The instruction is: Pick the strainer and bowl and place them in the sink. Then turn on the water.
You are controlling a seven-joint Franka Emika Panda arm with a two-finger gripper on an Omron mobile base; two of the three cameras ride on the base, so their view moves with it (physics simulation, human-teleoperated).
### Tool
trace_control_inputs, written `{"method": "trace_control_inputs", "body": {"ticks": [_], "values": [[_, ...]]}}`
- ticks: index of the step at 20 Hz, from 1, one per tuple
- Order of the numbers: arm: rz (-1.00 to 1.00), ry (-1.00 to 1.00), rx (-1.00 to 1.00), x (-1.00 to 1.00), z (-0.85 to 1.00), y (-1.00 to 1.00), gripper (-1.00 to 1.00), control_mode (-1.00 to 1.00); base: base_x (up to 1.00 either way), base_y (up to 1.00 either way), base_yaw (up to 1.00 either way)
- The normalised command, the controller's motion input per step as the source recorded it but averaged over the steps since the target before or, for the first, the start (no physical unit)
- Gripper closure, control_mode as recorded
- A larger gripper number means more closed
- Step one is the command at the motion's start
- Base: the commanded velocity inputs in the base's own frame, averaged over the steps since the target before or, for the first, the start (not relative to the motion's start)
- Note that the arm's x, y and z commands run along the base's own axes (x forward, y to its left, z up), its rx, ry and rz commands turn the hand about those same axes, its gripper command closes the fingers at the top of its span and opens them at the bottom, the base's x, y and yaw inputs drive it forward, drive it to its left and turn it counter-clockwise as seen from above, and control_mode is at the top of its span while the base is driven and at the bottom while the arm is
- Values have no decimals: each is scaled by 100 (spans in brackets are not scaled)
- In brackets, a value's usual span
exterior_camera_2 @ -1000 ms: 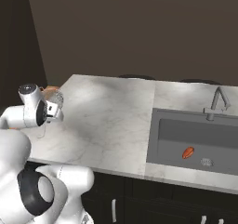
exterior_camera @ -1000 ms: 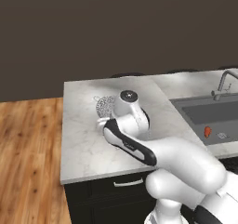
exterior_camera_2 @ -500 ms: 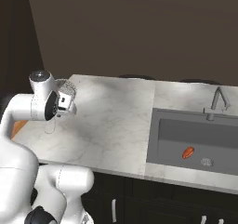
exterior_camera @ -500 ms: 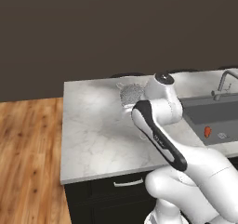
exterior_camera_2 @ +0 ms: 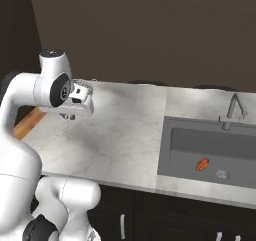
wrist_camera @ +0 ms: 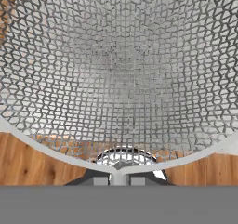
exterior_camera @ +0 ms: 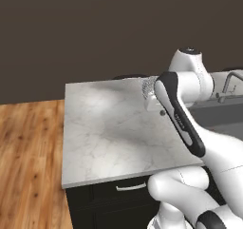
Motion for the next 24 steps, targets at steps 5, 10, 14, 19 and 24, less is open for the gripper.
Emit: {"method": "trace_control_inputs", "body": {"ticks": [5,10,14,19,24], "values": [[0,14,-10,-15,8,-41,100,-100,0,0,0],[-1,4,-4,-6,0,-69,100,-100,0,0,0],[0,0,0,-5,-7,-55,100,-100,0,0,0],[-3,0,0,-8,-5,-17,100,-100,0,0,0],[-7,0,0,-7,-6,0,100,-100,0,0,0]]}}
